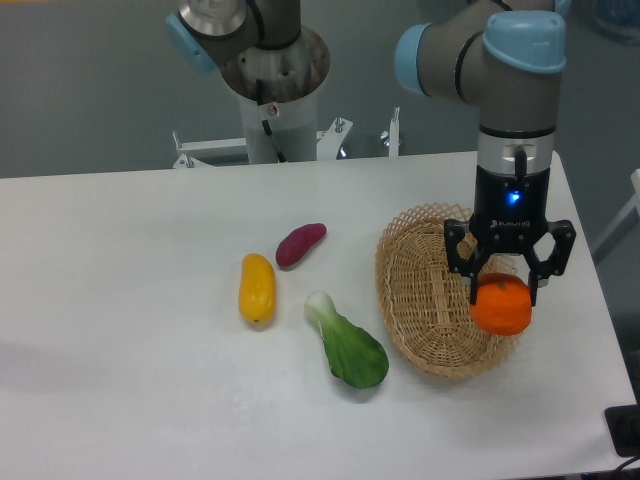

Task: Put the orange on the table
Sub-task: 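Lift the held orange up out of the wicker basket, then carry the orange past the bok choy beside the yellow squash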

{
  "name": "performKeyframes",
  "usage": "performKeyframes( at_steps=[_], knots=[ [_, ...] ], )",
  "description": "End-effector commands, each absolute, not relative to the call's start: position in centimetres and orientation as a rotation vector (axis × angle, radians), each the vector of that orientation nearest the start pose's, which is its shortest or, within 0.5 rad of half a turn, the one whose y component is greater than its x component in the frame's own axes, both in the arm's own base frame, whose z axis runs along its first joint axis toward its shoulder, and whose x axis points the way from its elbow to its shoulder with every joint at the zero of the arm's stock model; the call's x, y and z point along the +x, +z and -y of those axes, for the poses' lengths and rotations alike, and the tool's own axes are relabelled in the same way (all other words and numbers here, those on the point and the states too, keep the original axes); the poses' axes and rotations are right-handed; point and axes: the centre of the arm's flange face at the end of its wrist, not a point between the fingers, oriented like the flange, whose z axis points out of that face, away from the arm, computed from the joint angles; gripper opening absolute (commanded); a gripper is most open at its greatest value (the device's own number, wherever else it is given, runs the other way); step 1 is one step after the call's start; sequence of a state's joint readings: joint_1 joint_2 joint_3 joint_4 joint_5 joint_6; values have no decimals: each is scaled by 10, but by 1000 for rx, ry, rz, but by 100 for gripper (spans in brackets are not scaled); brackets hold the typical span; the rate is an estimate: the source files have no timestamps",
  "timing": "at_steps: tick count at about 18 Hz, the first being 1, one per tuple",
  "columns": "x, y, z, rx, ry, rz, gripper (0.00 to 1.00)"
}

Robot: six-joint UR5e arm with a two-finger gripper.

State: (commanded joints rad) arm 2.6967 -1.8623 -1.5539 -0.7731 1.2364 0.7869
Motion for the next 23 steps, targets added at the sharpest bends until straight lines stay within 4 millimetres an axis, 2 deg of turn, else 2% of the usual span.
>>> performKeyframes(
  at_steps=[2, 7, 11, 13, 16, 17, 19, 23],
  knots=[
    [-495, 420, -421, -2558, 297, 296, 65],
    [-491, 421, -420, -2560, 295, 301, 65],
    [-474, 417, -419, -2584, 294, 322, 65],
    [-452, 410, -432, -2618, 294, 359, 64],
    [-420, 400, -464, -2676, 330, 412, 64],
    [-404, 393, -480, -2698, 337, 437, 64],
    [-384, 380, -502, -2716, 332, 472, 64],
    [-328, 344, -556, -2766, 332, 553, 64]
  ],
)
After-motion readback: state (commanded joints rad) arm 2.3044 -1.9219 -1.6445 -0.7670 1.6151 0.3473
